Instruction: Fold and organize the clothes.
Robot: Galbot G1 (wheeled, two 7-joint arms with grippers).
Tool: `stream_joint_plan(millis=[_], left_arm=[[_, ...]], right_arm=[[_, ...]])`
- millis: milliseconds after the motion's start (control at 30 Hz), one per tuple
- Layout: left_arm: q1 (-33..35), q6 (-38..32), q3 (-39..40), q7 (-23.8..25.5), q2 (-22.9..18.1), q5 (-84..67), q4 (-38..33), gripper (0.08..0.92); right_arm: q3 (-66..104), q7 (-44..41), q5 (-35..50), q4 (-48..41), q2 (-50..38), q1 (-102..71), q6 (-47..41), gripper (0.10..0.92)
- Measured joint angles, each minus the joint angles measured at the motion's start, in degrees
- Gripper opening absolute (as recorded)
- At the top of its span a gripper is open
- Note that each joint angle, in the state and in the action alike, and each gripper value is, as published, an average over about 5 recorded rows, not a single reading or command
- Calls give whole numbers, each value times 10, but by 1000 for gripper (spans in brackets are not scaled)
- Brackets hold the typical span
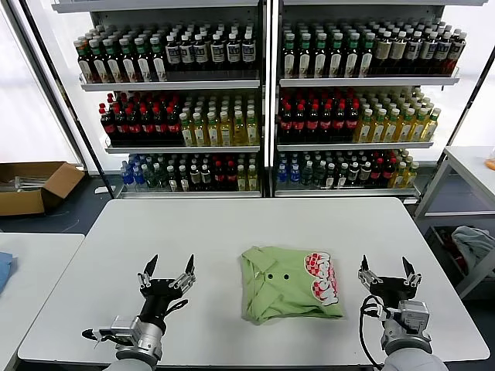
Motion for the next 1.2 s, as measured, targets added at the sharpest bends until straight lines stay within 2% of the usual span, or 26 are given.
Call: stream_joint_plan(millis=[300,633,1200], left_arm=[[-9,-11,-16,2,-7,1,10,823],[6,-9,-46,15,-15,-19,-24,823],[20,1,-48,37,-27,-42,-60,823]], right_arm=[[-12,-7,-1,-13,1,16,3,823],[-8,-14,-1,-15,-1,13,5,823],[-4,-22,-9,2,0,-2,1,823]])
